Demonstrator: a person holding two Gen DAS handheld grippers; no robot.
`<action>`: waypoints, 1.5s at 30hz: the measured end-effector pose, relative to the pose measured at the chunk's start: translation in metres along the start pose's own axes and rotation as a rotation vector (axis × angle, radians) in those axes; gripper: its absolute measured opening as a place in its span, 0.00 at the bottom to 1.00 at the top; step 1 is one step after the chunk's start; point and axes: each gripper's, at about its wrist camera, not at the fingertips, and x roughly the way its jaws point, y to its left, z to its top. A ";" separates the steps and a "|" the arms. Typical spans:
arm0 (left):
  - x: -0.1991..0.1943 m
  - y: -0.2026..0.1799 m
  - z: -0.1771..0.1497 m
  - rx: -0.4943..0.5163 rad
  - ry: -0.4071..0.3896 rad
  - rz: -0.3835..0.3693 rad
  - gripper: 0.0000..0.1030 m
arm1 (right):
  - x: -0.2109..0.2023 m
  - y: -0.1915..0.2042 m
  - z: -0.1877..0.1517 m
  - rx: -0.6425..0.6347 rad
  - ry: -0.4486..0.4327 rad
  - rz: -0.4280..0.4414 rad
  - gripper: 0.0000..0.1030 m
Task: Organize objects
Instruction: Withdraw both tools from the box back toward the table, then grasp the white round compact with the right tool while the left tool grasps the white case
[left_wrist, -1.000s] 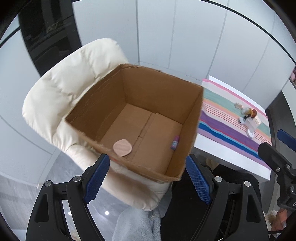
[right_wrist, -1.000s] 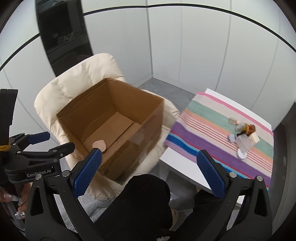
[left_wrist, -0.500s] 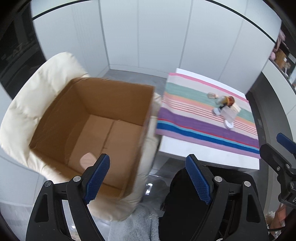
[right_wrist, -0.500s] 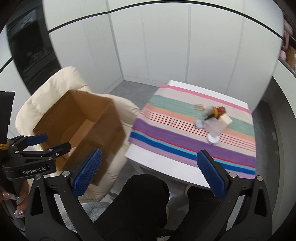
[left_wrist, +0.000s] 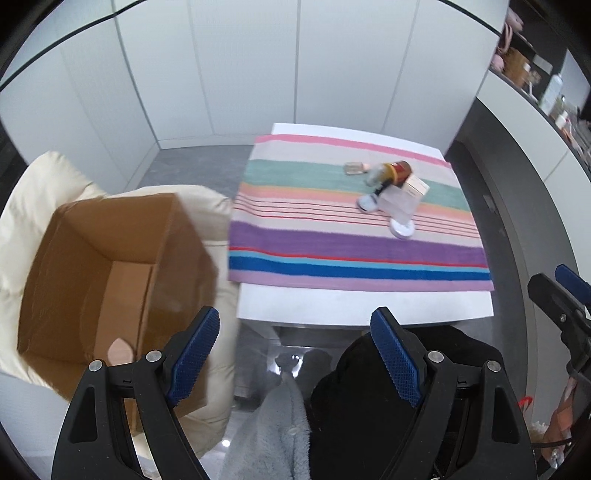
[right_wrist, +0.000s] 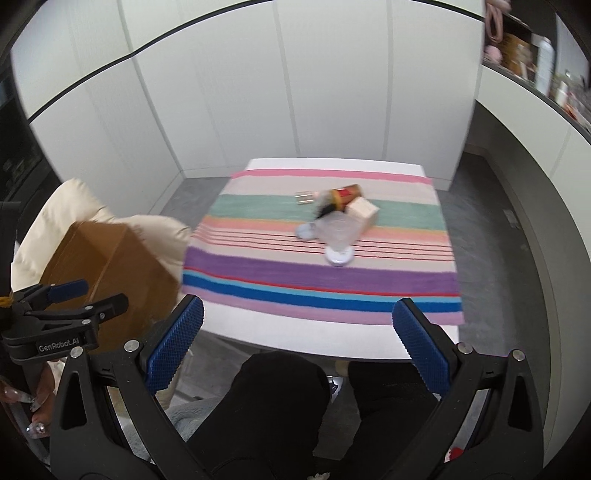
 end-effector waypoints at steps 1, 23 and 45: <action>0.002 -0.006 0.003 0.007 0.003 -0.002 0.83 | 0.001 -0.007 0.000 0.013 0.002 -0.003 1.00; 0.072 -0.058 0.074 0.080 0.020 0.026 0.83 | 0.071 -0.082 0.019 0.054 0.040 -0.050 1.00; 0.263 -0.086 0.126 0.166 0.146 -0.071 0.85 | 0.309 -0.092 0.013 -0.039 0.157 0.038 1.00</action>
